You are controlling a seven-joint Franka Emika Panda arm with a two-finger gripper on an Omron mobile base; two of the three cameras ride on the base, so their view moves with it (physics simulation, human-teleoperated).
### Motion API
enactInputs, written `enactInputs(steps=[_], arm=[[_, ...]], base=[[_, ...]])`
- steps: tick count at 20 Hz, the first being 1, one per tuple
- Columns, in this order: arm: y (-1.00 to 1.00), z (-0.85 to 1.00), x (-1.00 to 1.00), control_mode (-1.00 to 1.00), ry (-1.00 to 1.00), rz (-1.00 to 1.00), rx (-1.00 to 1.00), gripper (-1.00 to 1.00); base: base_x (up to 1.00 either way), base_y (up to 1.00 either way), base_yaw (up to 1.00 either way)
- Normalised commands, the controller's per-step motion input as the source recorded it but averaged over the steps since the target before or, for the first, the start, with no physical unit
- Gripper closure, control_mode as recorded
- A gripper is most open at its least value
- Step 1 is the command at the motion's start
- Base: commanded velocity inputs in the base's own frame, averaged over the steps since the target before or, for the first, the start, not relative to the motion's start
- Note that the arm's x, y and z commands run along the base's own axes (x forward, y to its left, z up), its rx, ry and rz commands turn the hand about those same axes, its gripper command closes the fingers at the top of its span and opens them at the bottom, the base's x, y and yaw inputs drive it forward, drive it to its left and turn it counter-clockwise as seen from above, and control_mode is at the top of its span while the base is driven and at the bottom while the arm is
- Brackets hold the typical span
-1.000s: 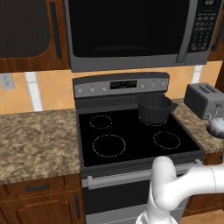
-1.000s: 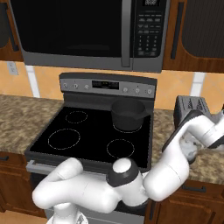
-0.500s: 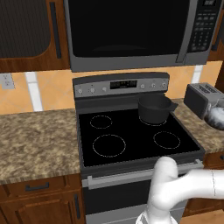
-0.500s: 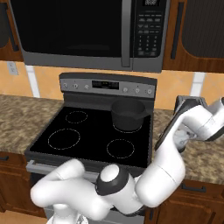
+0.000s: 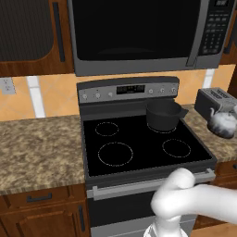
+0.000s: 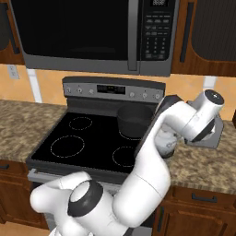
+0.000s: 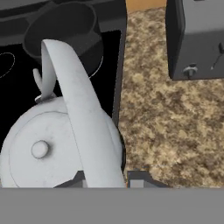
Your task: Pick the kettle from the counter and place it on a stove burner. Then turn the burner on.
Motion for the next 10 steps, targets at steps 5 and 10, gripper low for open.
enactInputs(steps=[5,10], arm=[[1.00,0.13,-0.19,-1.00,-0.16,0.00,-0.08,1.00],[1.00,0.27,-0.04,-1.00,-0.12,0.00,-0.11,1.00]], base=[[0.00,0.00,0.00],[0.00,0.00,0.00]])
